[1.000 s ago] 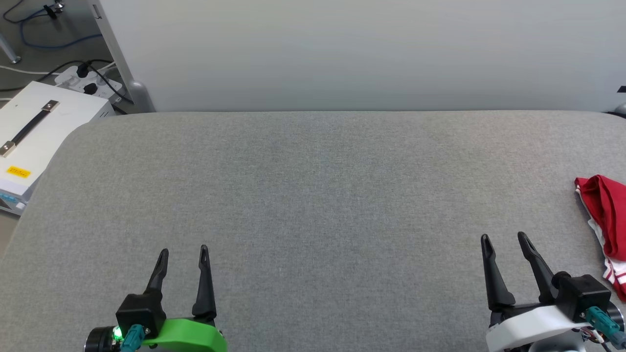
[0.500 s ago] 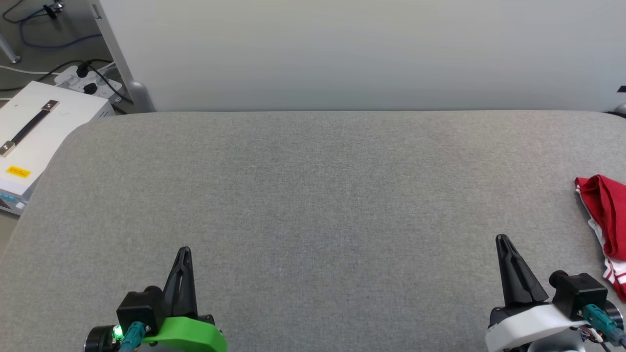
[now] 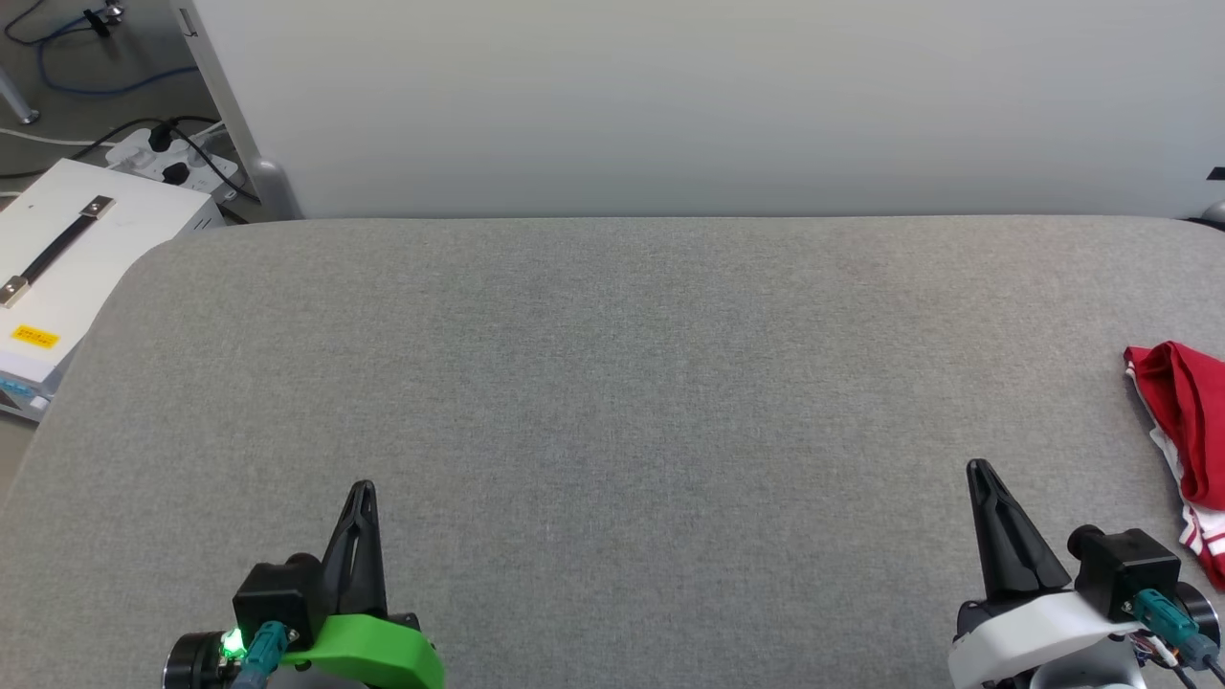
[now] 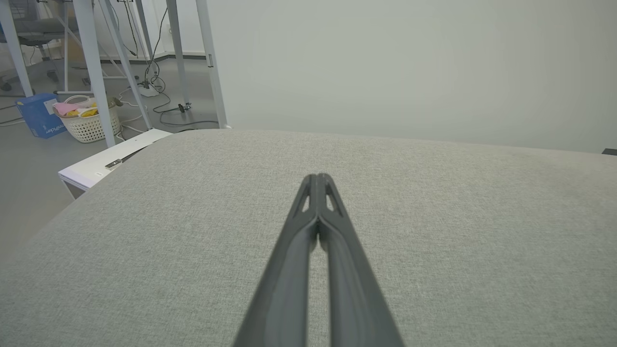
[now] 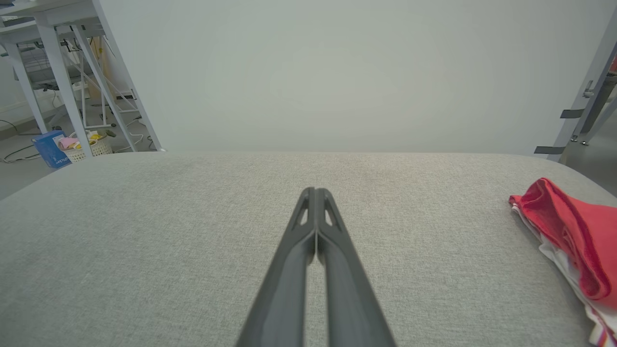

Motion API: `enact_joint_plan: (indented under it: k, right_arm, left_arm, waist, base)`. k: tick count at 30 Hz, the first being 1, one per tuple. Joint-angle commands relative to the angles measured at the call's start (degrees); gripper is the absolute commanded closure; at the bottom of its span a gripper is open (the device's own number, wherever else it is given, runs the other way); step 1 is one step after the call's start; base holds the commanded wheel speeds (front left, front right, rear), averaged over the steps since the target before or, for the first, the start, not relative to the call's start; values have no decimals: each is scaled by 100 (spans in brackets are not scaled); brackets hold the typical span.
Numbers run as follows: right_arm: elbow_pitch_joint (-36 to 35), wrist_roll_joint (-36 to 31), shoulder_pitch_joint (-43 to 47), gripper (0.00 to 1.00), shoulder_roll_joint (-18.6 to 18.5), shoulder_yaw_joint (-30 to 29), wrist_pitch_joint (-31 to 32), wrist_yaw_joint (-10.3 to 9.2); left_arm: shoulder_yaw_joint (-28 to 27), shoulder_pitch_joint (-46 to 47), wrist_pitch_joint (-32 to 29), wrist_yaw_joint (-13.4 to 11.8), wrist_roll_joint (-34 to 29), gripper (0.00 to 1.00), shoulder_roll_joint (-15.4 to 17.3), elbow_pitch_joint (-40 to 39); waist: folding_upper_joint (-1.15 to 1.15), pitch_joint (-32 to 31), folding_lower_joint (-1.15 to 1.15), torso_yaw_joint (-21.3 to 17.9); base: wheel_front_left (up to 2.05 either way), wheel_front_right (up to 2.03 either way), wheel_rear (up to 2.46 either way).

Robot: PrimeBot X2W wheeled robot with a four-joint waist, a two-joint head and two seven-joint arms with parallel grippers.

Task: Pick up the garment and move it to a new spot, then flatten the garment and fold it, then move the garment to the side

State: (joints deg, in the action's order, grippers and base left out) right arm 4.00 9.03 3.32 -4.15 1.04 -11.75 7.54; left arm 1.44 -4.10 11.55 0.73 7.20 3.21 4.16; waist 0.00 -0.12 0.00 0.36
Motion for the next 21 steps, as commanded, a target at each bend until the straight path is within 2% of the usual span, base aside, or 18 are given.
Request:
enact_joint_plan:
  k: [1, 21]
  right_arm:
    - [-48, -56, -73, 100, 13, -11, 44, -1]
    - [-127, -247, -131, 100, 39, -32, 298, -2]
  left_arm:
    - [-21, 77, -33, -17, -61, 100, -8, -31]
    - [-49, 152, -285, -29, -209, 100, -13, -118]
  waist:
    - [0, 0, 0, 0]
    - [0, 3, 0, -9]
  base:
    - [0, 0, 0]
    - [0, 0, 0]
